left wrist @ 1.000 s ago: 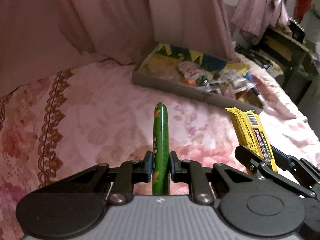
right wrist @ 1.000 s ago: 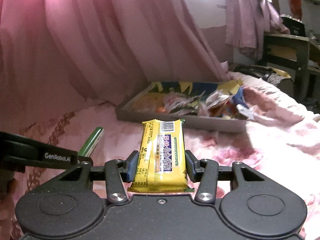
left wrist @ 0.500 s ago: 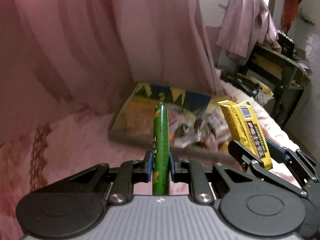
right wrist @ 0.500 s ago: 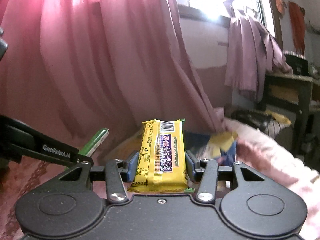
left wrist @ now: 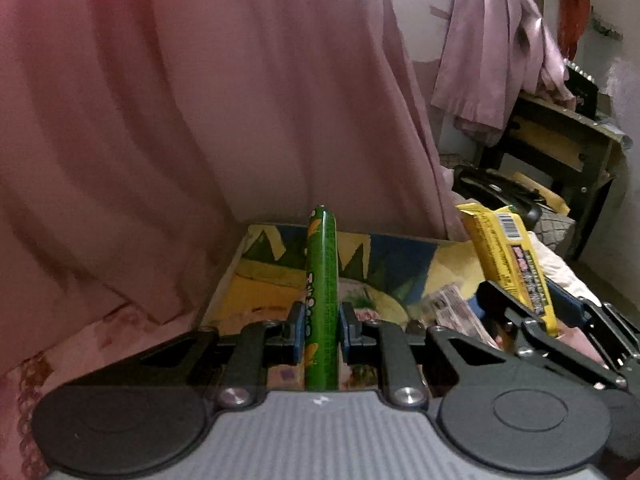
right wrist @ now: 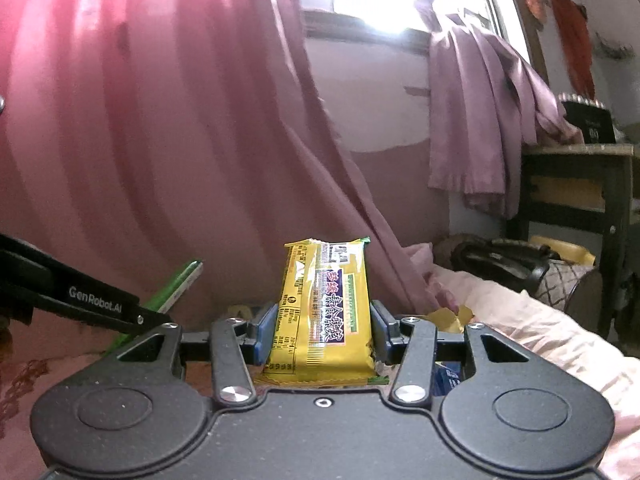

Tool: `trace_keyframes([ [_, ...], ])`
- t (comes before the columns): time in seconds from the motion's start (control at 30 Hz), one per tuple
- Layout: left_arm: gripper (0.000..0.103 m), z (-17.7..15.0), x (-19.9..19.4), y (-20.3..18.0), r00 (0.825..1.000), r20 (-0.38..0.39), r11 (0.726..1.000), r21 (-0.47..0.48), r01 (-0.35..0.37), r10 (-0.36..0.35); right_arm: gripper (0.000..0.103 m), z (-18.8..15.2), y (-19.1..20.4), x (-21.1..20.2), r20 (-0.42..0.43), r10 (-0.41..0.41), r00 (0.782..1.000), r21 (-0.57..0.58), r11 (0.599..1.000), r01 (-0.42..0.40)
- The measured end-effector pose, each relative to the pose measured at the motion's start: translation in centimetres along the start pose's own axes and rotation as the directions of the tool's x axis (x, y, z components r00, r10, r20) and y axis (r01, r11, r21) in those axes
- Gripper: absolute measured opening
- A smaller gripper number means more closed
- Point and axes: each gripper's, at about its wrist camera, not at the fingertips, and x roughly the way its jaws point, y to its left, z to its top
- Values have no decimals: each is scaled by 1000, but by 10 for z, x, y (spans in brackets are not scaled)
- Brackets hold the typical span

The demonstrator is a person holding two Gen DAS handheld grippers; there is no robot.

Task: Organize snacks
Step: 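Lift and carry the green stick and yellow bar over the tray, then open the left tool to drop the green stick while the right tool releases the yellow bar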

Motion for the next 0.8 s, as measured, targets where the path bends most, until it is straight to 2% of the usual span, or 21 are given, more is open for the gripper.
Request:
trace_keyframes([
  [0.13,19,1,32,1,1000,-29,1000,11,8,-8,50,-3,-12,25,-29,2,1000,33,999,-1],
  [0.3,19,-8,64,-1,996,-93,1000,20,-6,8,50,-11,-13,45,-73,-4,997,19,1000,5],
  [0.53,19,-22,84,5,987,-158,1000,17,-25,28,50,-23,-14,66,-139,-1,990,10,1000,3],
  [0.8,19,-32,95,9,981,-190,999,16,-34,36,50,-33,-13,79,-186,-2,983,-2,1000,2],
])
